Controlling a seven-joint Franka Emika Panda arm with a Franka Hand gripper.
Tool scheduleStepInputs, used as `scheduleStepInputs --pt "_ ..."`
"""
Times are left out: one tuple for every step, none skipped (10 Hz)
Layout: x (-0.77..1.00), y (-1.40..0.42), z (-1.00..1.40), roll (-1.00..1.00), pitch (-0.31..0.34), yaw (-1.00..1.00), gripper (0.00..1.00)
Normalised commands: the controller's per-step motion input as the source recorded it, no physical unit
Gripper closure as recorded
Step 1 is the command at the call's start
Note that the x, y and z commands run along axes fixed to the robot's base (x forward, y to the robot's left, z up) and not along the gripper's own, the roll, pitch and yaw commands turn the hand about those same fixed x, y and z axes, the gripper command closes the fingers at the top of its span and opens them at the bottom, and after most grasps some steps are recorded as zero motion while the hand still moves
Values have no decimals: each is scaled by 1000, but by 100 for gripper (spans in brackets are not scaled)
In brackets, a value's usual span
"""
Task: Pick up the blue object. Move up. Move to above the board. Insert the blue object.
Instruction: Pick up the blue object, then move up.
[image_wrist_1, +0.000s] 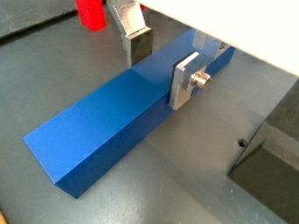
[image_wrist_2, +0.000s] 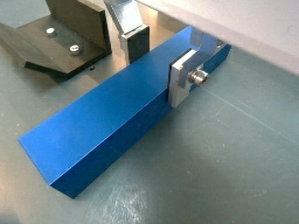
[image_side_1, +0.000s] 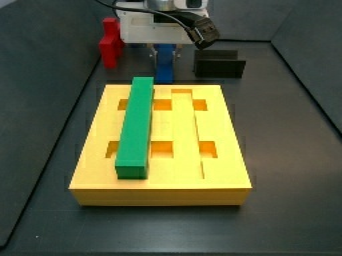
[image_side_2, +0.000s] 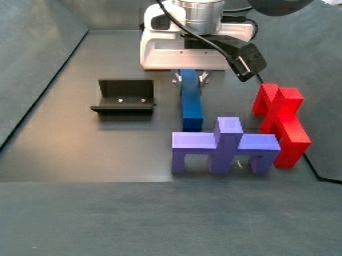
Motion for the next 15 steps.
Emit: scheduleStepInputs --pt "0 0 0 0 0 0 100" --pt "0 0 0 0 0 0 100" --pt "0 0 0 0 0 0 100" --pt "0 0 0 0 0 0 100" --pt "0 0 0 0 0 0 100" --pt "0 0 0 0 0 0 100" --pt "0 0 0 0 0 0 100" --pt "0 0 0 0 0 0 100" --pt "0 0 0 0 0 0 100" --pt "0 0 0 0 0 0 100" --pt "0 0 0 0 0 0 100" --pt "0 0 0 0 0 0 100" --pt "0 0 833 0 0 0 100" --pt "-14 -26 798 -7 15 6 100" --pt "-47 -33 670 -20 52 11 100"
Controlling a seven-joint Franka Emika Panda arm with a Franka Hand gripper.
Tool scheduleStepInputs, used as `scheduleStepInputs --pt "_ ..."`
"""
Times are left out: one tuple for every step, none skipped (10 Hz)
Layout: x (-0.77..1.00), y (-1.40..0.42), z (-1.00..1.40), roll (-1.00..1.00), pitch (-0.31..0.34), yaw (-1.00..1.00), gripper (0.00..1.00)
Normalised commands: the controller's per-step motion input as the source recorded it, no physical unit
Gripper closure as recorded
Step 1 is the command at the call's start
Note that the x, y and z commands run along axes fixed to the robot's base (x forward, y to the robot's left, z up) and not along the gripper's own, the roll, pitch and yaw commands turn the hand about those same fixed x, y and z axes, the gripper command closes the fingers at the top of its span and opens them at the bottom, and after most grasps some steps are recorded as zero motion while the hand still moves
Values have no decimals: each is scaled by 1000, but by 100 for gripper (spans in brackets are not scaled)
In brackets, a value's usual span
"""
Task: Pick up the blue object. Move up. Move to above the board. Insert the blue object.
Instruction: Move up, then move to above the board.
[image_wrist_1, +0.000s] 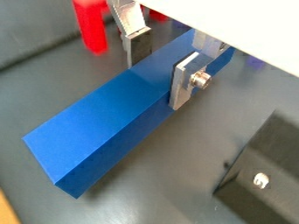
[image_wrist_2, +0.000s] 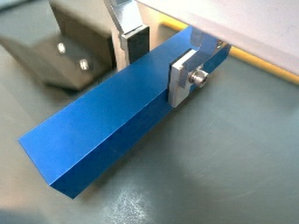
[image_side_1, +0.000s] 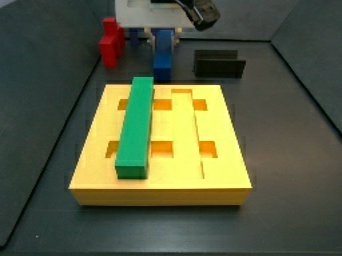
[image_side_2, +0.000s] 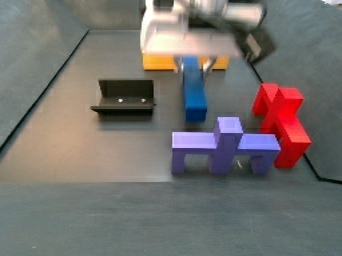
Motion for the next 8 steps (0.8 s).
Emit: scheduleStepInputs --pt "-1 -16 296 -56 36 13 100" --pt "0 0 1400 0 0 0 100" --pt "-11 -1 1400 -5 19 -7 100" --pt "-31 -4 1400 -24 44 -3 100" --pt "-7 7 1400 -76 0 -10 100" --pt "8 0 1400 -81 27 -13 100" --pt "7 -1 1400 -71 52 -11 100" --pt "11 2 966 -60 53 -10 100"
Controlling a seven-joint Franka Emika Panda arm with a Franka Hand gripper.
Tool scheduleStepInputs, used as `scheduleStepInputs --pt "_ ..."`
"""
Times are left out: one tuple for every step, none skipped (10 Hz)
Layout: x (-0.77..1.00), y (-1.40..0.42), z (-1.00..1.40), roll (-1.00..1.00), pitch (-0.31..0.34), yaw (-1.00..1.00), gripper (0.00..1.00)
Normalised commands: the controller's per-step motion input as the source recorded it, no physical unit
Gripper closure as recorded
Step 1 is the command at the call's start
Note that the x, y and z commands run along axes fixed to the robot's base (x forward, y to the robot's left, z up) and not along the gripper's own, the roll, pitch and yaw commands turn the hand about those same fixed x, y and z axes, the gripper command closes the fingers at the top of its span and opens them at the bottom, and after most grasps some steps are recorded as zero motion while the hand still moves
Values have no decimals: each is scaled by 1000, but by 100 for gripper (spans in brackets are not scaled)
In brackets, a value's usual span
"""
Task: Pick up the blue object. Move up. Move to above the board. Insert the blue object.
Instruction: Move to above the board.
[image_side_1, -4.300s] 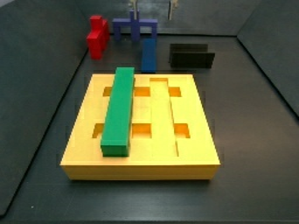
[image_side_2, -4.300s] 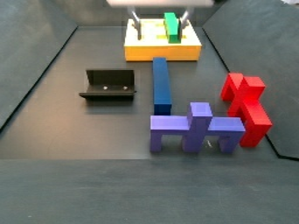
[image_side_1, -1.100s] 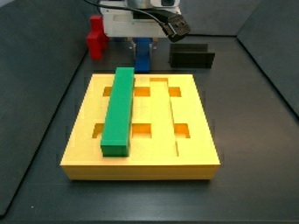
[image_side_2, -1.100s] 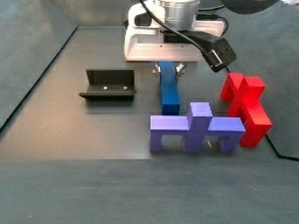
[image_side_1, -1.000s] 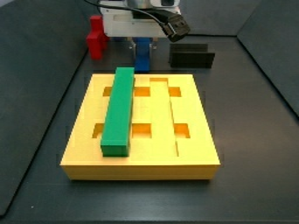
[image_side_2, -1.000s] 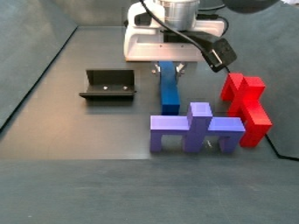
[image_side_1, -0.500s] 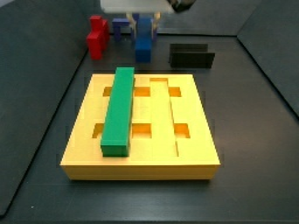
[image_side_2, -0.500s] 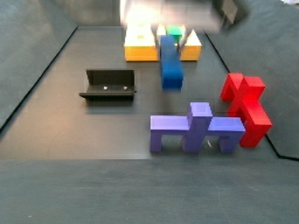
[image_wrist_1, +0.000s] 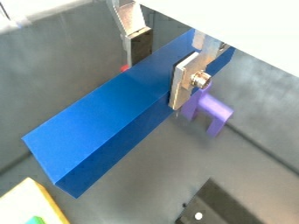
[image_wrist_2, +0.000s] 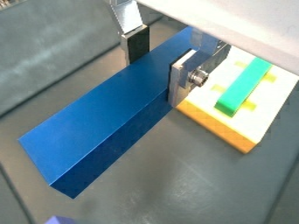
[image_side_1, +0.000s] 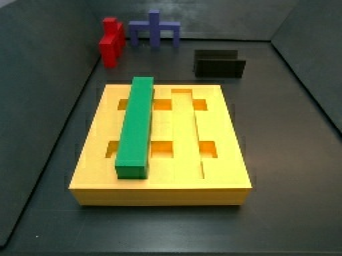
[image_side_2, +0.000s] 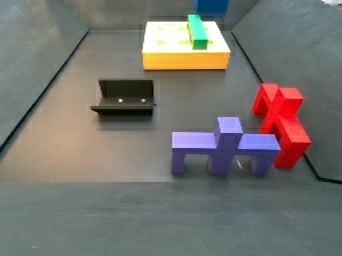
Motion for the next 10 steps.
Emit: scheduleStepInputs --pt "25 5 558 -59 48 -7 100" --pt "42 11 255 -52 45 -6 100" --pt "27 7 188 -53 49 -5 100" --pt "65 -1400 241 -23 325 -85 100" --pt "65 -1400 218 3 312 -86 100" --pt "73 -1400 228 70 272 -24 100" --pt "93 -1400 223 18 200 -12 100" --pt "113 -1400 222 1 167 -8 100" --pt "136 -1400 232 -5 150 3 100" --pt "160 -1400 235 7 145 7 100"
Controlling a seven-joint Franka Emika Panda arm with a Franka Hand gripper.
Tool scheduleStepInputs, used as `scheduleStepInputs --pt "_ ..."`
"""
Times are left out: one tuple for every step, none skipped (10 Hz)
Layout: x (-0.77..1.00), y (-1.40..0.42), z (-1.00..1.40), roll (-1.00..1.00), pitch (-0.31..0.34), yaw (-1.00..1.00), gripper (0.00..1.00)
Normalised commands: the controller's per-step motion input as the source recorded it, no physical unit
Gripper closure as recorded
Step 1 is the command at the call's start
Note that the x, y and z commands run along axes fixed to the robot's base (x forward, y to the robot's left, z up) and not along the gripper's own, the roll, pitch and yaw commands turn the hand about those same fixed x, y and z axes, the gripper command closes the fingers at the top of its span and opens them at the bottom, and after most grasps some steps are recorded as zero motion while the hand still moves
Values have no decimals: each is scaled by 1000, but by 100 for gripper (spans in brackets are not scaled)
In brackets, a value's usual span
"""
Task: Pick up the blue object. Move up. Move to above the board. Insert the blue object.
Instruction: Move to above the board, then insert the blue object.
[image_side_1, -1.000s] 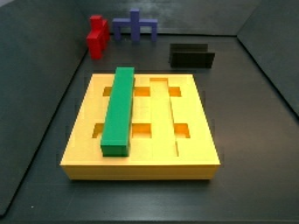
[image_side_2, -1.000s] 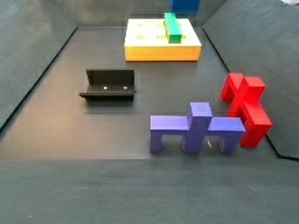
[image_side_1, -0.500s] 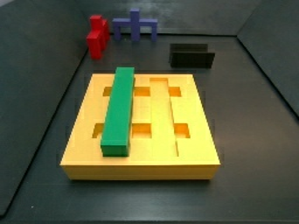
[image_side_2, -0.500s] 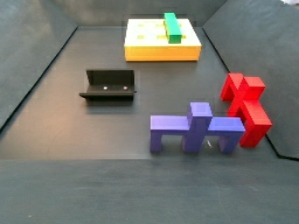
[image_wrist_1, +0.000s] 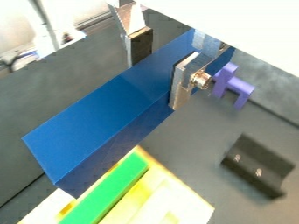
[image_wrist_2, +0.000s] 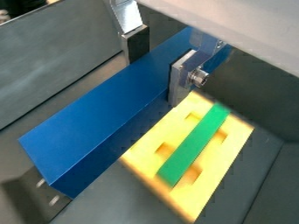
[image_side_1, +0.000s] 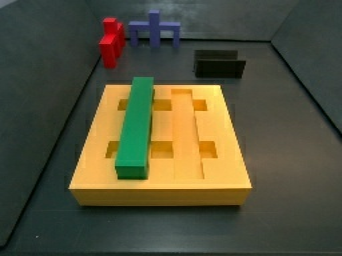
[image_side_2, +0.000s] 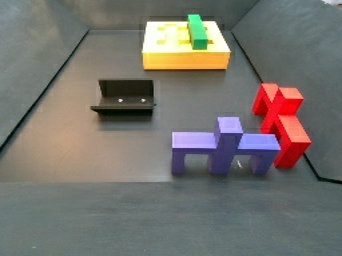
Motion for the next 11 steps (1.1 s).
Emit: scheduleStepInputs --pt "141 -811 141 27 147 8 100" --pt "133 -558 102 28 148 2 100" --pt "89 -234 49 45 123 13 100" --pt "0 0 0 0 -34 0 100" --pt "-80 51 -29 -34 -53 -71 100" --pt "31 -74 -429 -77 -96 0 100" --pt "37 -26 -909 -64 -130 0 100" --pt "480 -217 -986 -73 -90 54 100" --pt "614 -83 -1000 -54 -54 234 100" --pt "580 -69 -1000 0 -30 194 100" --pt "480 -51 -1000 50 -4 266 100"
